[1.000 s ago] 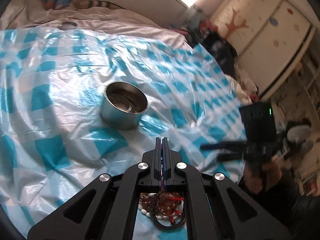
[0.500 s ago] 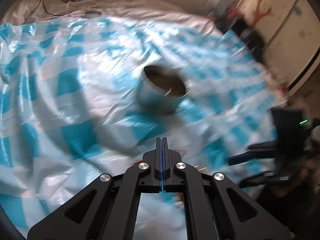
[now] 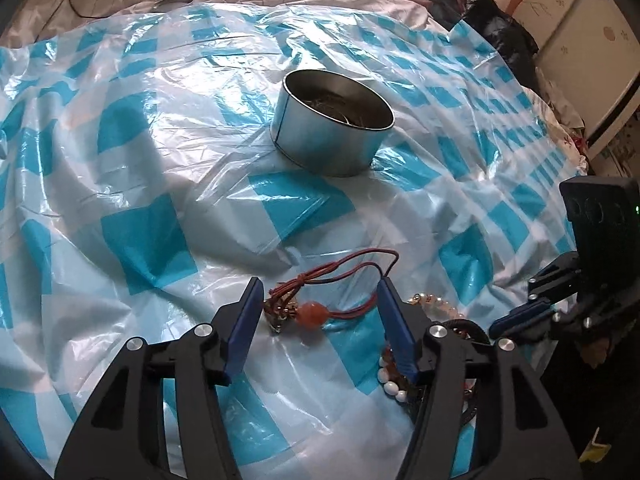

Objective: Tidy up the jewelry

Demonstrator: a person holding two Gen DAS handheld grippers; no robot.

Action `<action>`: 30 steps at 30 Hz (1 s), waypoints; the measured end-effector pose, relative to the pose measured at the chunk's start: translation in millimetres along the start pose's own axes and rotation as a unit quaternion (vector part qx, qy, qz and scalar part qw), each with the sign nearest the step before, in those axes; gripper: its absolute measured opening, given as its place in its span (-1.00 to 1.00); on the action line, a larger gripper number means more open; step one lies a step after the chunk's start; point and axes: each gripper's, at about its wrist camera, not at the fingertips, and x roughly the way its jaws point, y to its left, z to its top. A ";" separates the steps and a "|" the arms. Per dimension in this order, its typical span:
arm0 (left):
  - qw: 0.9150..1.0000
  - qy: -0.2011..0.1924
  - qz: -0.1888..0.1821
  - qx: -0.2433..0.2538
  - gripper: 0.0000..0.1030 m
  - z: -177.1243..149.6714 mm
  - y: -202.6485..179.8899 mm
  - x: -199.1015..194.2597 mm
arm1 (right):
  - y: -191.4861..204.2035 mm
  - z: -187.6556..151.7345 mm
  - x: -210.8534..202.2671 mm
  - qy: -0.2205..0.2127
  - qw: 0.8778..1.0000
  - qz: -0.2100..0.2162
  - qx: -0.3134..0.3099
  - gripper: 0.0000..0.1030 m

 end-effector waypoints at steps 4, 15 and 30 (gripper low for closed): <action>1.000 0.021 -0.013 -0.008 -0.95 -0.2 2.0 6.9 | 1.8 4.8 -12.6 -0.026 1.000 0.013 0.003 -0.94; 0.991 -0.063 -0.104 -0.053 -0.97 20.8 4.2 -42.5 | 28.2 18.5 -57.8 -0.121 0.989 0.083 -0.027 -0.94; 0.975 -0.125 -0.168 -0.081 -0.97 54.9 -8.5 -63.0 | 36.3 57.7 -106.4 -0.221 0.971 0.093 -0.013 -0.94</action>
